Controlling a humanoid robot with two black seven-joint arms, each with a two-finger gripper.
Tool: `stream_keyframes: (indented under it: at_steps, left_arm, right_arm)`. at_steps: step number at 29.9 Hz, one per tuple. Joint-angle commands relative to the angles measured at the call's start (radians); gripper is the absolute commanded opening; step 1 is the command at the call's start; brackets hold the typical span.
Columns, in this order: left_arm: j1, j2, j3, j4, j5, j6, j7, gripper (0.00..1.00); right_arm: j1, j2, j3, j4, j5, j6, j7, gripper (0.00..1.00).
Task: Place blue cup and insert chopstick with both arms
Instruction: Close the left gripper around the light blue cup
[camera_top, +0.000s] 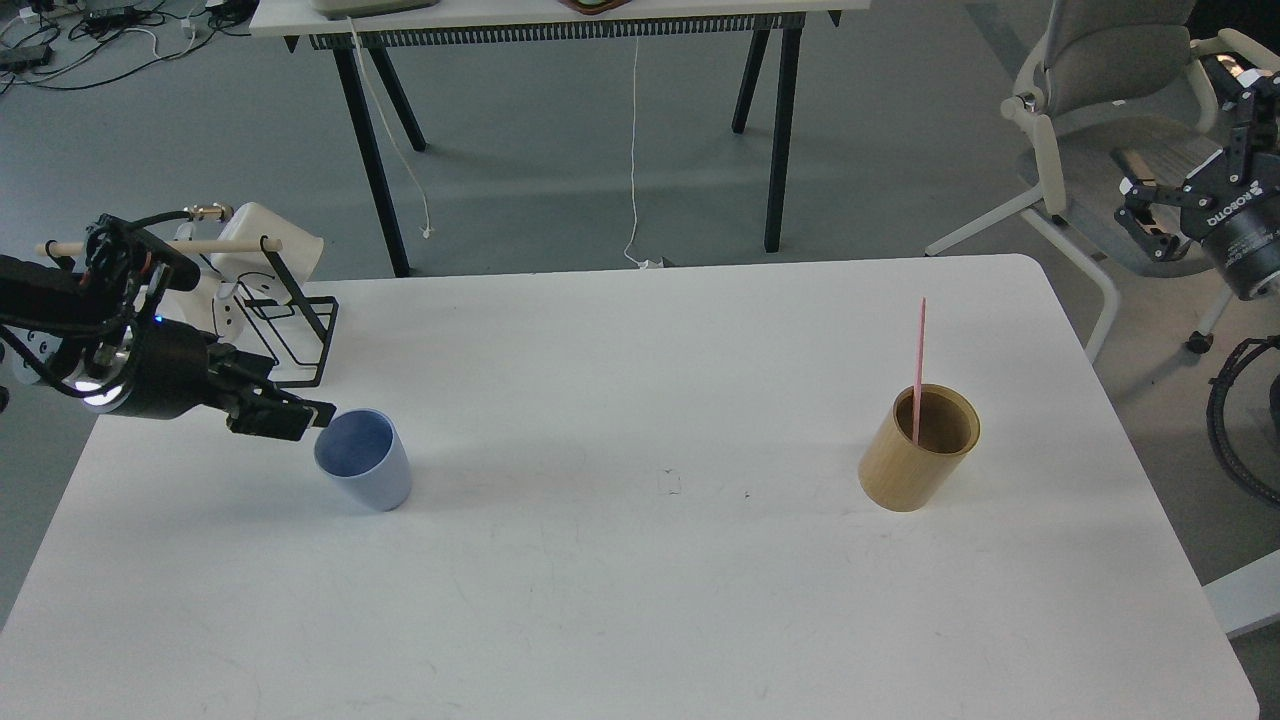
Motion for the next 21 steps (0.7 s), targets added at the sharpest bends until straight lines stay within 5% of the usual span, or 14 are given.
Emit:
stream_keyframes:
  at_steps: [1,17,21]
  left_arm:
    - [0.027,-0.035,0.0,0.038,0.0,0.0,0.0,1.0]
    - [0.08,-0.184,0.0,0.222,-0.012,0.0,0.0,0.97]
    - [0.093,-0.195,0.0,0.225,-0.051,0.0,0.0,0.85]
  right_arm:
    - [-0.001,0.0,0.0,0.0,0.0,0.0,0.0,0.97]
    - [-0.022,-0.009,0.003,0.0,0.0,0.0,0.0,0.97]
    - [-0.028,-0.011,0.003,0.0,0.0,0.0,0.0,0.97]
